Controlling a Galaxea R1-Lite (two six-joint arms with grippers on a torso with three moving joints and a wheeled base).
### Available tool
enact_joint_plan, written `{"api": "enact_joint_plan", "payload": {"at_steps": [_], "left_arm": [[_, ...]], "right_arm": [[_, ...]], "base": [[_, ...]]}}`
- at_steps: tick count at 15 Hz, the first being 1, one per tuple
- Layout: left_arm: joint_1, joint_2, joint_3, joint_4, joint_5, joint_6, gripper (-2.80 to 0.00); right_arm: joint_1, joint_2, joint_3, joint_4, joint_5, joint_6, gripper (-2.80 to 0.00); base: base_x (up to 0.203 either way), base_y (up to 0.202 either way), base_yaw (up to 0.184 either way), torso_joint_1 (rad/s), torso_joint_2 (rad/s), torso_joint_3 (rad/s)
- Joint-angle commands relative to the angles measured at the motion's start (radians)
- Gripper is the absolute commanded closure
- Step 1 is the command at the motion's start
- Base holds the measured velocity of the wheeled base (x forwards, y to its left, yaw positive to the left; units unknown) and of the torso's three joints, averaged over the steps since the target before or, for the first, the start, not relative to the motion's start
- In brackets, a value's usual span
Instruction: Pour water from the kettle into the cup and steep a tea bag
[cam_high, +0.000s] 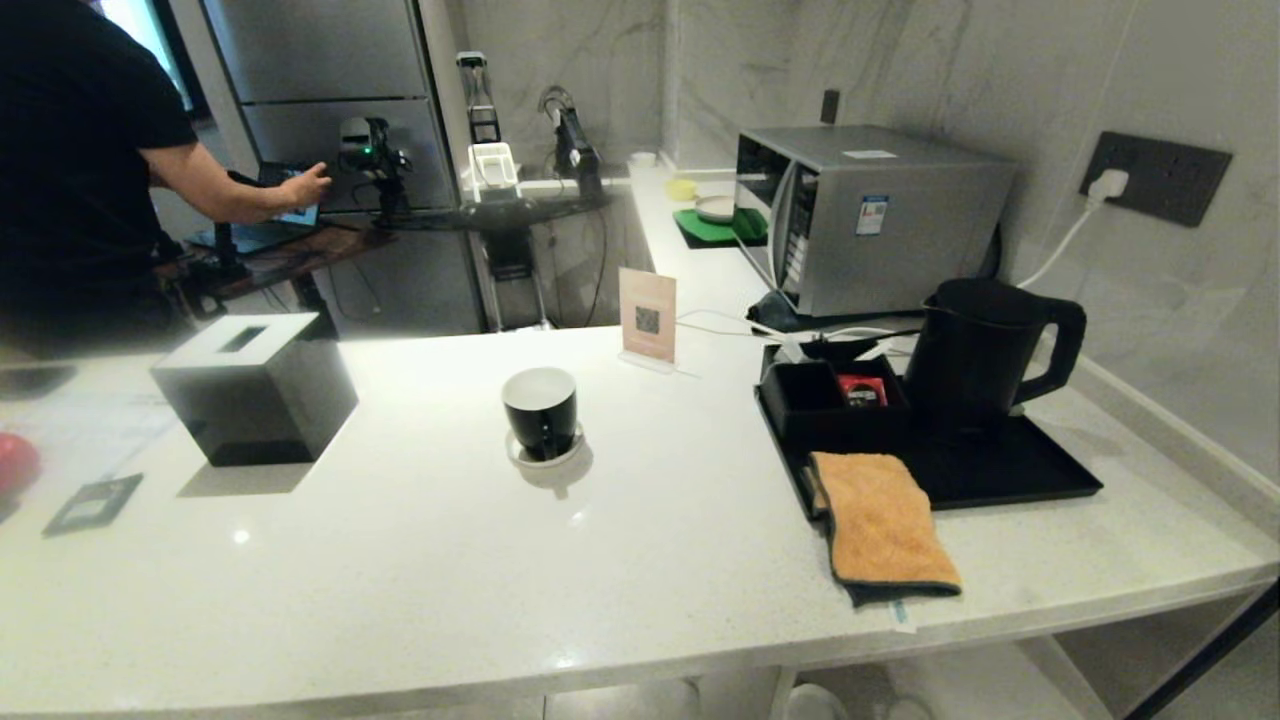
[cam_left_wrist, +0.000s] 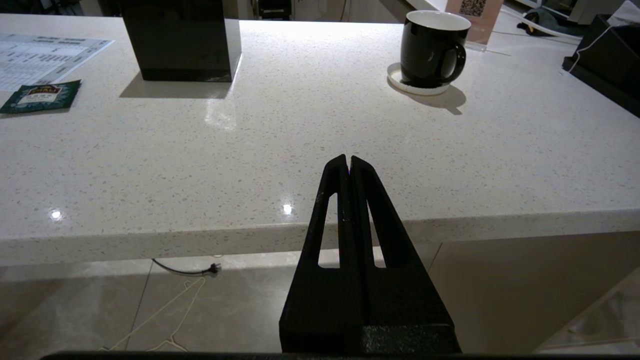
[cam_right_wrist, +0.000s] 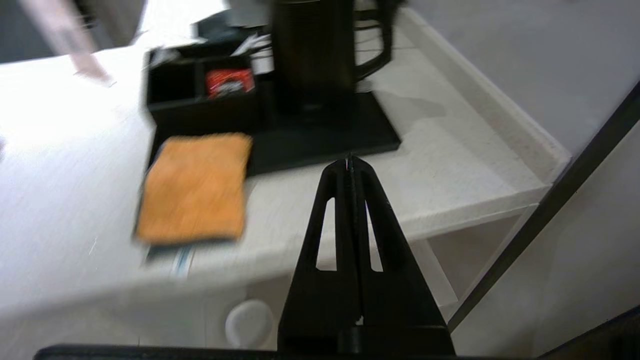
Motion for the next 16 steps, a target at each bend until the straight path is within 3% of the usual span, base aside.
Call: {"api": "enact_joint_plan", "payload": {"at_steps": [1, 11, 16], "left_arm": [[0.000, 0.002, 0.000, 0.000, 0.000, 0.000, 0.00], [0.000, 0.002, 0.000, 0.000, 0.000, 0.000, 0.00], [0.000, 0.002, 0.000, 0.000, 0.000, 0.000, 0.00]], "right_arm": [[-0.004, 0.262, -0.025, -0.096, -0.029, 0.016, 0.00], [-0.126, 0.892, -0.124, -0.521, -0.043, -0.020, 0.00], [-0.180, 1.091, -0.271, -0.621, -0.041, -0.026, 0.00]], "base": [[0.000, 0.000, 0.000, 0.000, 0.00, 0.000], [0.000, 0.000, 0.000, 0.000, 0.00, 0.000], [0.000, 0.000, 0.000, 0.000, 0.00, 0.000]]}}
